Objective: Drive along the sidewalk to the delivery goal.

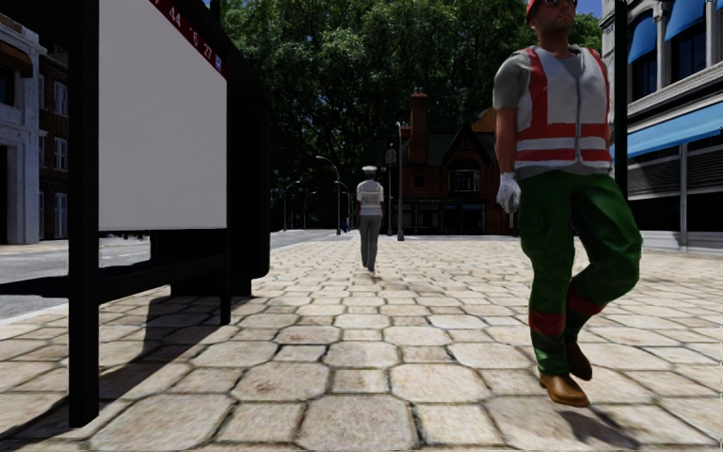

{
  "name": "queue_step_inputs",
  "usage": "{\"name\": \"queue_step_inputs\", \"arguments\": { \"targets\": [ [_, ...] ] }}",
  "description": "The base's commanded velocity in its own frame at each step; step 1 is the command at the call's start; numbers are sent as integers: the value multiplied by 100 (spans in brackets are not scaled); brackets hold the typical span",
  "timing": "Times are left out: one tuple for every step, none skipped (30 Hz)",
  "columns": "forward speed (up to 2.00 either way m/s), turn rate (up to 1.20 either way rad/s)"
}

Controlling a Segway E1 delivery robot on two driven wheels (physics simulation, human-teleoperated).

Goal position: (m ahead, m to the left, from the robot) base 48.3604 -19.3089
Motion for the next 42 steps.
{"name": "queue_step_inputs", "arguments": {
  "targets": [
    [200,0],
    [200,0],
    [200,0],
    [200,0],
    [200,0],
    [200,0],
    [200,0],
    [200,0],
    [200,0],
    [200,0],
    [200,0],
    [200,0],
    [200,0],
    [200,0],
    [200,0],
    [200,0],
    [200,0],
    [200,0],
    [200,0],
    [200,0],
    [200,0],
    [200,0],
    [200,0],
    [200,0],
    [200,0],
    [200,0],
    [200,0],
    [200,0],
    [200,0],
    [200,0],
    [200,0],
    [200,0],
    [200,0],
    [200,0],
    [200,0],
    [200,0],
    [200,0],
    [200,0],
    [200,0],
    [200,0],
    [200,0],
    [200,0]
  ]
}}
